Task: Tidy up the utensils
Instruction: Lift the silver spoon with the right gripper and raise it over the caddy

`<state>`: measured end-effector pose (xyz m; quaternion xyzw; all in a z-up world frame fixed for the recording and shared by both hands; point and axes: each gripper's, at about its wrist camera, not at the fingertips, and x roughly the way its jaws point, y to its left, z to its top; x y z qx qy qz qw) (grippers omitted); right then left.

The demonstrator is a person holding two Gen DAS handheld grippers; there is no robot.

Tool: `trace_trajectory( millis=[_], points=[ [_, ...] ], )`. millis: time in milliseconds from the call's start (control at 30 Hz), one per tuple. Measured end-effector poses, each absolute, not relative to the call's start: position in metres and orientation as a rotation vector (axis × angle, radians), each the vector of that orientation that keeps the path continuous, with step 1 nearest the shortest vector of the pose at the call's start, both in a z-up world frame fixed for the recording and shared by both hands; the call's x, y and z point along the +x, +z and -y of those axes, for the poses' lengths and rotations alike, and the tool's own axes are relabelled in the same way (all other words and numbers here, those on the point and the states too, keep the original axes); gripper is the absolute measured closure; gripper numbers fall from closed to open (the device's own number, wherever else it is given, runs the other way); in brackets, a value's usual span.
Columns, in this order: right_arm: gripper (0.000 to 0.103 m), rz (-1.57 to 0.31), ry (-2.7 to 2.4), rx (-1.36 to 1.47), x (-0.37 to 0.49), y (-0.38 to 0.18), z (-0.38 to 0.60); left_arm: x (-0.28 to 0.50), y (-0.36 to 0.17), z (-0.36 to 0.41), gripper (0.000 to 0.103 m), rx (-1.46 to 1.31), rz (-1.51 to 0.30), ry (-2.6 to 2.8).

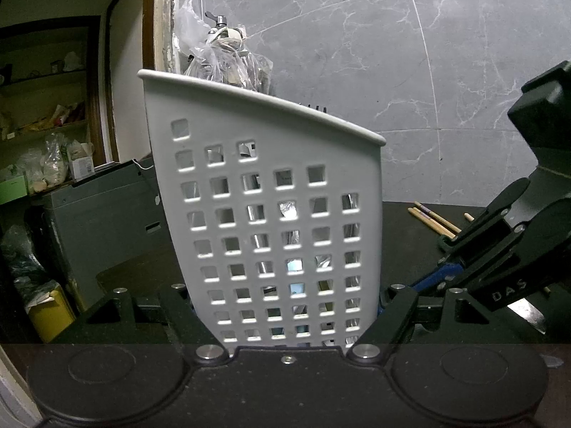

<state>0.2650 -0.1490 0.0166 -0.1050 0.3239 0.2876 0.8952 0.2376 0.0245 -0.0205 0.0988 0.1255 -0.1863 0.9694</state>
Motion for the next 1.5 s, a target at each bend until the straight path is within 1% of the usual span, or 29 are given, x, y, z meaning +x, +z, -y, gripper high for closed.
trace_trajectory(
  millis=[67,133,200,400,467,500,533,567,767,800,833,1033,1067,1133,1200,1400,1500],
  points=[
    [0.082,-0.681,0.619,-0.186,0.268,0.015,0.153,0.238,-0.021,-0.024,0.025,0.200,-0.253,-0.376],
    [0.058,-0.690,0.658,-0.155,0.273,0.015,0.158,0.238,-0.021,-0.024,0.025,0.200,-0.253,-0.375],
    [0.049,-0.676,0.700,-0.174,0.277,0.016,0.160,0.238,-0.021,-0.024,0.025,0.201,-0.253,-0.376],
    [0.045,-0.663,0.842,-0.311,0.294,0.013,0.154,0.238,-0.021,-0.024,0.025,0.201,-0.253,-0.376],
    [0.045,-0.655,0.879,-0.347,0.297,0.013,0.153,0.238,-0.021,-0.024,0.025,0.201,-0.253,-0.376],
    [0.048,-0.655,0.891,-0.355,0.299,0.013,0.153,0.238,-0.021,-0.024,0.025,0.201,-0.252,-0.377],
    [0.060,-0.653,0.901,-0.356,0.300,0.013,0.153,0.238,-0.021,-0.024,0.025,0.201,-0.251,-0.377],
    [0.068,-0.647,0.905,-0.357,0.301,0.014,0.153,0.238,-0.022,-0.024,0.025,0.201,-0.250,-0.377],
    [0.072,-0.639,0.878,-0.336,0.294,0.012,0.151,0.238,-0.023,-0.024,0.025,0.200,-0.250,-0.380],
    [0.085,-0.625,0.865,-0.334,0.287,0.013,0.152,0.238,-0.023,-0.024,0.025,0.200,-0.250,-0.379],
    [0.088,-0.610,0.854,-0.333,0.284,0.015,0.154,0.238,-0.023,-0.024,0.025,0.199,-0.250,-0.378],
    [0.091,-0.603,0.721,-0.390,0.262,0.019,0.137,0.237,-0.022,-0.023,0.025,0.196,-0.254,-0.374],
    [0.092,-0.608,0.699,-0.380,0.260,0.020,0.135,0.237,-0.022,-0.023,0.025,0.195,-0.255,-0.374],
    [0.100,-0.599,0.668,-0.358,0.254,0.023,0.133,0.237,-0.021,-0.023,0.026,0.185,-0.259,-0.373],
    [0.102,-0.600,0.609,-0.337,0.248,0.026,0.132,0.238,-0.020,-0.024,0.026,0.172,-0.263,-0.374],
    [0.102,-0.548,0.513,-0.225,0.222,0.028,0.154,0.240,-0.019,-0.027,0.027,0.116,-0.283,-0.368],
    [0.102,-0.512,0.461,-0.113,0.212,0.033,0.169,0.242,-0.018,-0.028,0.027,0.092,-0.304,-0.364]
  ],
)
